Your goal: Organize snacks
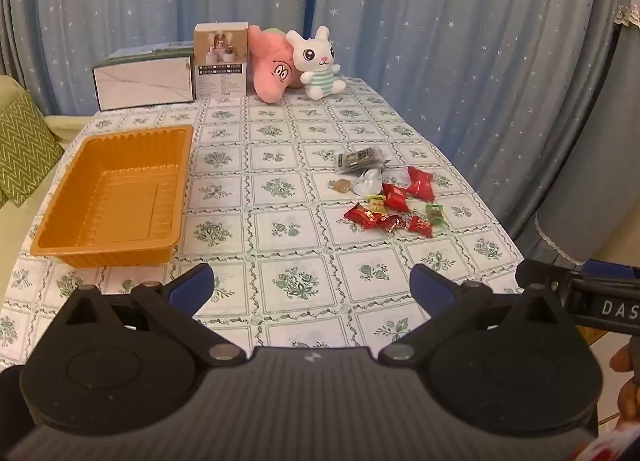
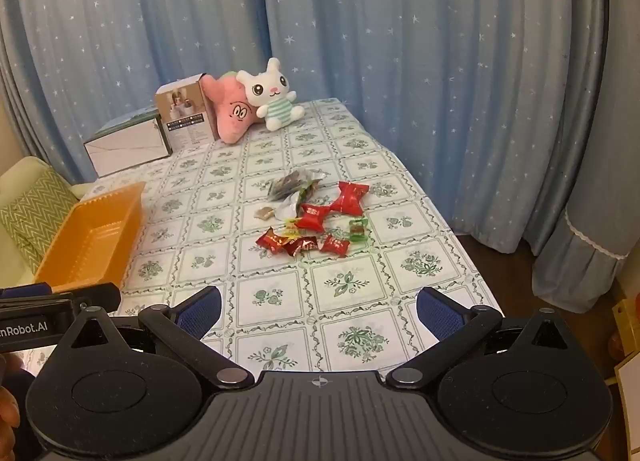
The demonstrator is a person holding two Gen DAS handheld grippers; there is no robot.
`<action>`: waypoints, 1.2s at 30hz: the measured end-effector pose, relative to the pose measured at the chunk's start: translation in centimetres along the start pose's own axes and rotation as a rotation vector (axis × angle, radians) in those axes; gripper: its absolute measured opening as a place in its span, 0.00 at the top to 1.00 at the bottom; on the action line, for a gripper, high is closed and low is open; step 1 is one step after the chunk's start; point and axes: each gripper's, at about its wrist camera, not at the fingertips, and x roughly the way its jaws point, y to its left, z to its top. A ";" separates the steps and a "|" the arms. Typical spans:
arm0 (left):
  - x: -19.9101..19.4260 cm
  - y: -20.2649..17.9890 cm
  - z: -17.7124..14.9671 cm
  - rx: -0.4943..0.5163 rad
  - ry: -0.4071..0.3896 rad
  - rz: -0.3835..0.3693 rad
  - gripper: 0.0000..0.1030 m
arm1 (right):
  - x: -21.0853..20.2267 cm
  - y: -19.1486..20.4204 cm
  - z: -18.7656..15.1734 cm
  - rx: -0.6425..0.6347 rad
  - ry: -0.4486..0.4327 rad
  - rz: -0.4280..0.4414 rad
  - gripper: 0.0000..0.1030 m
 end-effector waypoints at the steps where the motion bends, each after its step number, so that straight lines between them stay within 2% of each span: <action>1: 0.1 0.3 -0.2 -0.009 -0.002 -0.008 0.00 | 0.0 0.0 0.0 0.000 0.002 0.000 0.00; 6: -0.1 1.0 -0.2 -0.007 0.003 -0.008 0.00 | 0.0 0.0 0.0 -0.001 0.003 0.001 0.00; 12: 0.0 0.1 -0.3 0.005 0.004 0.018 0.00 | 0.0 0.0 0.0 0.000 0.003 0.002 0.00; 36: -0.3 0.1 -0.1 0.010 0.002 0.019 0.00 | 0.2 0.0 -0.2 0.000 0.004 0.003 0.00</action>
